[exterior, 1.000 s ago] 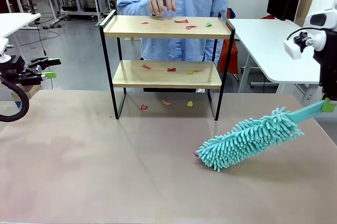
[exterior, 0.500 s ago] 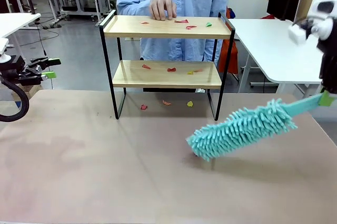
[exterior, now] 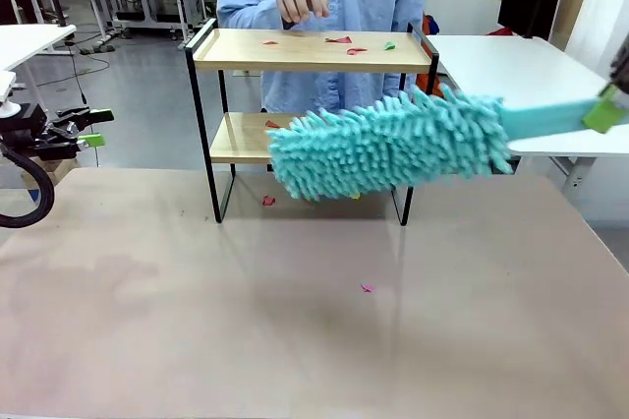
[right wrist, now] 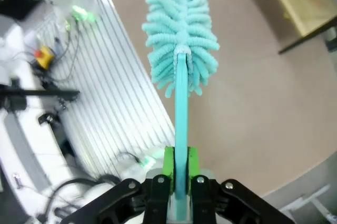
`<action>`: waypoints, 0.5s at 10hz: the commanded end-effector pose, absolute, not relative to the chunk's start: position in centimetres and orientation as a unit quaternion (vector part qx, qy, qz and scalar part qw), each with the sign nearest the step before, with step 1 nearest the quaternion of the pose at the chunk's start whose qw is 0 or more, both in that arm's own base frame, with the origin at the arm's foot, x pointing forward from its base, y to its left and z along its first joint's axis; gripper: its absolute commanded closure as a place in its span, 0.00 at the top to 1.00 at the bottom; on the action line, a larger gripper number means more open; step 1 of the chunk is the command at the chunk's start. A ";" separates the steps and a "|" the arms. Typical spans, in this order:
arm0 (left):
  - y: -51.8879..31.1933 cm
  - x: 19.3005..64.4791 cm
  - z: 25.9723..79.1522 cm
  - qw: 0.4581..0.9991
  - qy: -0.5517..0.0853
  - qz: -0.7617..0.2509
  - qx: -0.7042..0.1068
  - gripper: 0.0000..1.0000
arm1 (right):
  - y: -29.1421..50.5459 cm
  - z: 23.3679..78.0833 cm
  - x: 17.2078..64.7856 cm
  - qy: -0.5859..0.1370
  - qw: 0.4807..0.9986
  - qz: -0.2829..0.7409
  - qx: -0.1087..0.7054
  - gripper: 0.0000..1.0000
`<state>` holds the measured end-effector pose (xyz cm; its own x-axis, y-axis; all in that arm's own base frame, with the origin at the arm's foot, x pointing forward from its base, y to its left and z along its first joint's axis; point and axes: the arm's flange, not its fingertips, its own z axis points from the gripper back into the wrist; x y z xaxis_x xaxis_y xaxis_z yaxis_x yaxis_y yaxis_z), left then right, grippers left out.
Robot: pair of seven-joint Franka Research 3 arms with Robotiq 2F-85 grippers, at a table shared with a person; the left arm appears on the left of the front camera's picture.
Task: Clean the shelf.
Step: Clean the specific section of the Shelf indicated by the human with the Duster.
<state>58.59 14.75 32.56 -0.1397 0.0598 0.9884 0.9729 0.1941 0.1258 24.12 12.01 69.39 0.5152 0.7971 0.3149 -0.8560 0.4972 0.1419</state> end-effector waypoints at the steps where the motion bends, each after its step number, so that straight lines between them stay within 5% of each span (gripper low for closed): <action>1: 14.7 58.4 32.8 0.490 -0.594 -0.470 -0.432 1.00 | 15.2 70.6 23.1 -0.123 0.882 0.405 0.207 0.13; 3: 14.7 58.4 32.8 0.490 -0.594 -0.470 -0.432 1.00 | 16.3 70.8 22.5 -0.152 0.915 0.294 0.232 0.13; 4: 14.7 58.4 32.8 0.490 -0.594 -0.470 -0.432 1.00 | 15.4 70.8 22.5 -0.106 0.882 0.414 0.198 0.13; 5: 14.7 58.4 32.8 0.490 -0.594 -0.470 -0.432 1.00 | 15.4 70.8 22.5 -0.106 0.882 0.414 0.198 0.13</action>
<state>58.59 14.75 32.57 -0.1398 0.0598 0.9884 0.9729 0.1941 0.1259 22.35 16.25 70.92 0.6935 0.6282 0.3527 -0.7195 0.6287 0.2949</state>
